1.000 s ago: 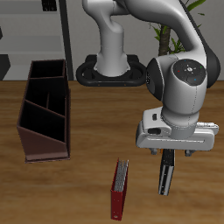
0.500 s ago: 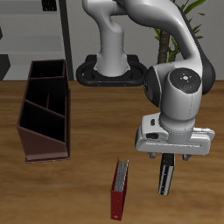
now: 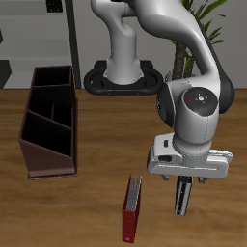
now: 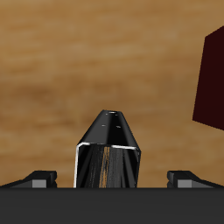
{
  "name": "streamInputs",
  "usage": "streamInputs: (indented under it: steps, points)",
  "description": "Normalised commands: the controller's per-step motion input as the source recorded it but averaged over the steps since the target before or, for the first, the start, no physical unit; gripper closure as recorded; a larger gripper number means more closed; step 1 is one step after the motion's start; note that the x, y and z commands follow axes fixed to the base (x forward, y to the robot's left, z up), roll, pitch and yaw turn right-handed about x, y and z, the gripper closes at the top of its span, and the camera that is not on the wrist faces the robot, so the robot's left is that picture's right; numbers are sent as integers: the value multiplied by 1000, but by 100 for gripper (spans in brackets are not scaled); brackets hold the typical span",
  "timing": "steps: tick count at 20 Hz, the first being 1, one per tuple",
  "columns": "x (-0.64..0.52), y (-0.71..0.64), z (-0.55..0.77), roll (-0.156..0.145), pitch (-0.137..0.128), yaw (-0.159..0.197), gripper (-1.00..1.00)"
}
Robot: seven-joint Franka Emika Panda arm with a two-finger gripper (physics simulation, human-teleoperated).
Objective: Place the striped book into the right desk caddy's back compartment
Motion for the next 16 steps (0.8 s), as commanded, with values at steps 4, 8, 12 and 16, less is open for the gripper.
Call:
streamInputs:
  steps: [4, 8, 12, 16]
  points:
    - [34, 52, -312, 17, 60, -12, -100]
    - [-43, 115, -237, 64, 41, -11, -100]
    - [-36, 39, -62, 32, 8, -6, 100]
    - [-45, -57, 76, 6, -10, -2, 100]
